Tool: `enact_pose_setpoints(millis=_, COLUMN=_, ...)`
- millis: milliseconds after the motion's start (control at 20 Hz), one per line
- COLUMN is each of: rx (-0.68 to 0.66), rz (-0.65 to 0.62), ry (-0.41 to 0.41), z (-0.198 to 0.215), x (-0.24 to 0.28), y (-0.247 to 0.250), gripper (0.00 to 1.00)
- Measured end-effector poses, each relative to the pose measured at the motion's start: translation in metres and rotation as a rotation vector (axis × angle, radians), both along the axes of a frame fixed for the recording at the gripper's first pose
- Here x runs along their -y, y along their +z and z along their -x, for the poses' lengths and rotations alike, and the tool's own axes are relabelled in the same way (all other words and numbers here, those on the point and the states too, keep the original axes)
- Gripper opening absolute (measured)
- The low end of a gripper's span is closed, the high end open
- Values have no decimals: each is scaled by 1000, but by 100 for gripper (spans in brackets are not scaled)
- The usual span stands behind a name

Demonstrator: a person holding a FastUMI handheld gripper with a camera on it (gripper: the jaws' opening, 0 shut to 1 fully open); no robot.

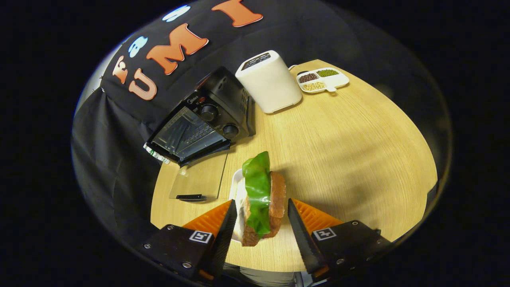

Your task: Open the toaster oven, put the food inside, and close the toaster oven door.

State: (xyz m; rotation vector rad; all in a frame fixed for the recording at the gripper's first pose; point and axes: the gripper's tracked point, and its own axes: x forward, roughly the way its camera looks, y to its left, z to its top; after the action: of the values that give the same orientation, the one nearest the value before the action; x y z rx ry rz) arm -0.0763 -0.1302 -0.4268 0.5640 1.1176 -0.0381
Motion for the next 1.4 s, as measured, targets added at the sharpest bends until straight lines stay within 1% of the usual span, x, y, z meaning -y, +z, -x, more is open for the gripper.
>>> enact_pose_setpoints(millis=50, rx=-6, rz=-41, ry=-33, z=-1, x=0, y=5, gripper=65)
enact_pose_setpoints(millis=100, rx=-20, rz=-90, ry=-63, z=-3, x=-3, y=6, gripper=59)
enact_pose_setpoints(millis=150, rx=-13, rz=-115, ry=-89, z=-5, x=-5, y=6, gripper=48)
enact_pose_setpoints(millis=250, rx=6, rz=-90, ry=-98, z=-7, x=-2, y=5, gripper=37)
enact_pose_setpoints(millis=350, rx=25, rz=-56, ry=-98, z=-7, x=7, y=10, gripper=33)
enact_pose_setpoints(millis=450, rx=43, rz=-39, ry=-112, z=-9, x=15, y=20, gripper=30)
enact_pose_setpoints(millis=550, rx=76, rz=-37, ry=-127, z=-11, x=19, y=34, gripper=30)
enact_pose_setpoints(millis=650, rx=130, rz=-52, ry=-163, z=-22, x=17, y=50, gripper=30)
enact_pose_setpoints(millis=800, rx=207, rz=-118, ry=-178, z=-39, x=-11, y=71, gripper=30)
enact_pose_setpoints(millis=1050, rx=264, rz=-186, ry=-150, z=-69, x=-66, y=82, gripper=30)
enact_pose_setpoints(millis=1200, rx=286, rz=-211, ry=-144, z=-90, x=-98, y=78, gripper=30)
enact_pose_setpoints(millis=1400, rx=296, rz=-194, ry=-185, z=-112, x=-122, y=63, gripper=30)
